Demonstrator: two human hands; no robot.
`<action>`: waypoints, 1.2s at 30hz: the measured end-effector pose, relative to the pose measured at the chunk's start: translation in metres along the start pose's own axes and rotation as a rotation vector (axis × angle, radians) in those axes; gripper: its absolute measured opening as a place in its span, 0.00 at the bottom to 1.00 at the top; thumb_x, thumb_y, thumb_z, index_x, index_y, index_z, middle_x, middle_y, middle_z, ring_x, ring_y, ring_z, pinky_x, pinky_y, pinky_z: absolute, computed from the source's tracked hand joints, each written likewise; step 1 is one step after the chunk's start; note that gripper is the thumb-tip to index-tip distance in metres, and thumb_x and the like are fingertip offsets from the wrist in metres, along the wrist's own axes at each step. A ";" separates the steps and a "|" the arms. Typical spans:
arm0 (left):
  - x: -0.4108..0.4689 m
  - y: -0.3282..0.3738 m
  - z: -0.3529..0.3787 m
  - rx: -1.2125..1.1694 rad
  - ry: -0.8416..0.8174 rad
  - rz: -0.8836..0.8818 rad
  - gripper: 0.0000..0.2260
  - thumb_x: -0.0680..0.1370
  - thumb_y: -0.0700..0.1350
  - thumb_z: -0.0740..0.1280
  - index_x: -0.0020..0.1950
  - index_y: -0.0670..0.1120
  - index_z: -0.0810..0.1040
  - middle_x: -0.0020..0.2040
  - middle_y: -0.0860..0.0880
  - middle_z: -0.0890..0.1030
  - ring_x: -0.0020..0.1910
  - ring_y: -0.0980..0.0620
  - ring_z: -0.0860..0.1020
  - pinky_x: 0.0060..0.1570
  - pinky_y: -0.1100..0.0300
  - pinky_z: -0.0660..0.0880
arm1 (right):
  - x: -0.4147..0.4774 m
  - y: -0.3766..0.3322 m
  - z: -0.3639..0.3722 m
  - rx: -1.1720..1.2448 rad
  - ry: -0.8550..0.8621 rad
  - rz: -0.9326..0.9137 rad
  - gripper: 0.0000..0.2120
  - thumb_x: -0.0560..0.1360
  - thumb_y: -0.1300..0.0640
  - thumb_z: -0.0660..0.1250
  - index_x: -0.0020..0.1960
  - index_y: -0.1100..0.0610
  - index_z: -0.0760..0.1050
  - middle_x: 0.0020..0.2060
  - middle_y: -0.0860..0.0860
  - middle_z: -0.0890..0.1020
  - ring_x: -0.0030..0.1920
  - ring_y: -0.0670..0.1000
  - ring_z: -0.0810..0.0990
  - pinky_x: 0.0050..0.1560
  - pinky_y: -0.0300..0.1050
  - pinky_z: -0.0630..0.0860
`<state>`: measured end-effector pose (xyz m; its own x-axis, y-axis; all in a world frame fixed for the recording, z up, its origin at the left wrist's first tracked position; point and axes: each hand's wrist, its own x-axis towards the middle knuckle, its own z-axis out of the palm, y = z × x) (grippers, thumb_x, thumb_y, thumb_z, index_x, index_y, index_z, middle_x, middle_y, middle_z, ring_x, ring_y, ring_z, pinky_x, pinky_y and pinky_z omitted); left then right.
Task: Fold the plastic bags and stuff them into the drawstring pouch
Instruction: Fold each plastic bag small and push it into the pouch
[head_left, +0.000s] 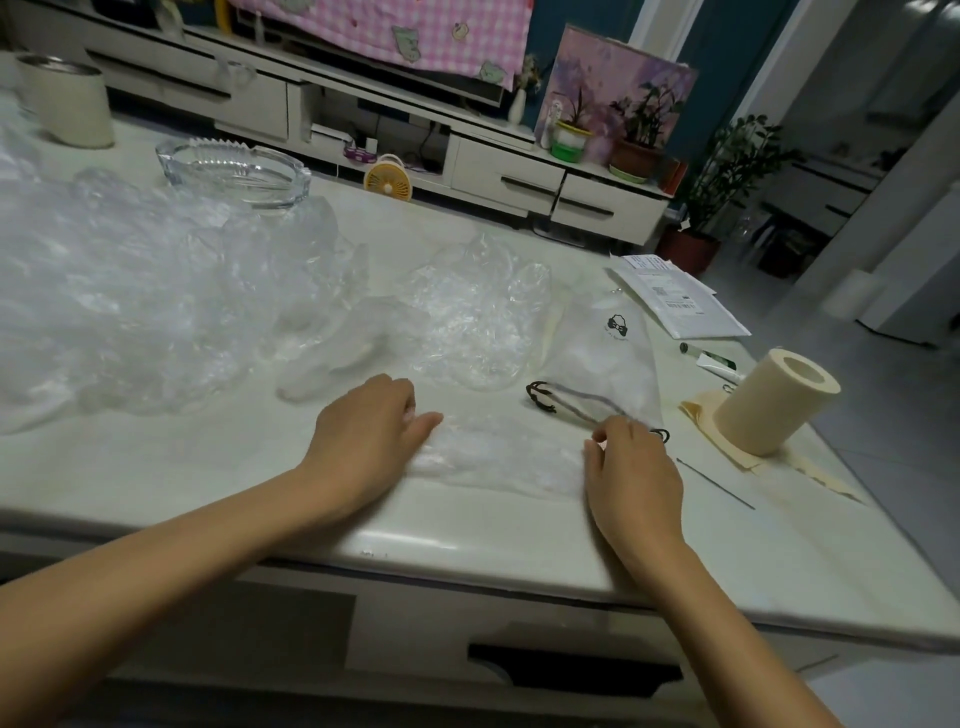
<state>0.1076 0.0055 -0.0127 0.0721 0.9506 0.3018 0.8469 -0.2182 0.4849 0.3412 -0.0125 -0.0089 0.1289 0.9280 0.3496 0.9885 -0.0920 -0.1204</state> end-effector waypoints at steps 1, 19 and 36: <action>0.002 -0.002 -0.001 -0.165 0.013 -0.040 0.15 0.78 0.53 0.64 0.36 0.48 0.64 0.35 0.52 0.69 0.33 0.55 0.67 0.32 0.59 0.60 | 0.001 0.003 -0.003 0.080 0.002 -0.012 0.09 0.79 0.57 0.58 0.55 0.59 0.73 0.51 0.55 0.77 0.53 0.57 0.74 0.47 0.48 0.67; -0.024 0.015 -0.019 -0.167 -0.082 -0.051 0.16 0.78 0.53 0.63 0.35 0.47 0.65 0.37 0.52 0.69 0.36 0.54 0.68 0.33 0.65 0.63 | -0.002 -0.027 0.007 0.225 -0.256 -0.302 0.20 0.81 0.48 0.54 0.70 0.55 0.67 0.69 0.52 0.67 0.70 0.51 0.63 0.68 0.45 0.58; -0.006 0.024 -0.083 -0.842 -0.470 -0.042 0.18 0.62 0.51 0.73 0.50 0.50 0.77 0.36 0.51 0.80 0.28 0.54 0.68 0.23 0.68 0.64 | 0.002 -0.060 -0.060 1.089 -0.782 -0.247 0.30 0.68 0.47 0.73 0.67 0.46 0.69 0.62 0.43 0.77 0.64 0.41 0.73 0.65 0.40 0.70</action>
<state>0.0841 -0.0240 0.0651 0.4086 0.9127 0.0003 0.2109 -0.0947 0.9729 0.2874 -0.0263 0.0546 -0.4784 0.8723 -0.1009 0.3696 0.0958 -0.9243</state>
